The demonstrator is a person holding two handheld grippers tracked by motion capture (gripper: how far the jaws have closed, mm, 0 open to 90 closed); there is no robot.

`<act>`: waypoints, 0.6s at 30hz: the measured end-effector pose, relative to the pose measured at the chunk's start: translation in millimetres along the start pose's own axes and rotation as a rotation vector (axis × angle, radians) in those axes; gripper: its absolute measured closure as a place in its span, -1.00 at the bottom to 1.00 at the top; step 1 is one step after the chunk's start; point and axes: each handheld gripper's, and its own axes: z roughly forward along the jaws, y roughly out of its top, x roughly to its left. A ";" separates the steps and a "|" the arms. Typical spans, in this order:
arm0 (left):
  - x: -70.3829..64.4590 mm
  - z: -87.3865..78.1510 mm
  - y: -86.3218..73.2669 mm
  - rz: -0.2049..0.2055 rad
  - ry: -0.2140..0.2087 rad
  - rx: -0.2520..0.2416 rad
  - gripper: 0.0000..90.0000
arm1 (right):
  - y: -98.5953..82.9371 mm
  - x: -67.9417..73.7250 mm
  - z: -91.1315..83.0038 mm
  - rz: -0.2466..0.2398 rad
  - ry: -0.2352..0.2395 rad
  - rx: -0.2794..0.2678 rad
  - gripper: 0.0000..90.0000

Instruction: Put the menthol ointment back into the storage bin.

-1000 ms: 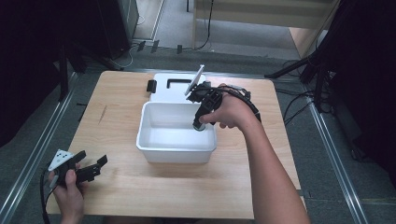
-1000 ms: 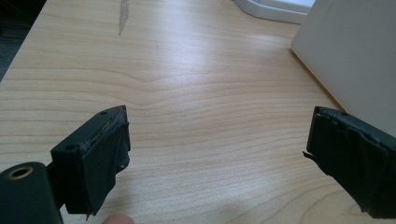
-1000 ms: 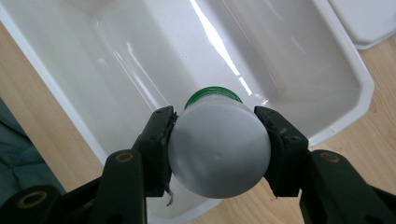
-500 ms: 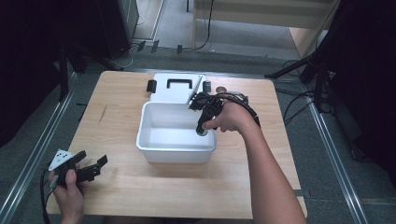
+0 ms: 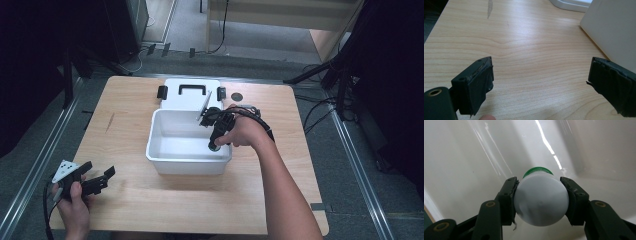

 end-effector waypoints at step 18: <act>0.0 0.0 0.0 -0.001 0.000 0.002 -0.85 | 5.8 4.2 23.0 -0.006 0.001 0.028 0.14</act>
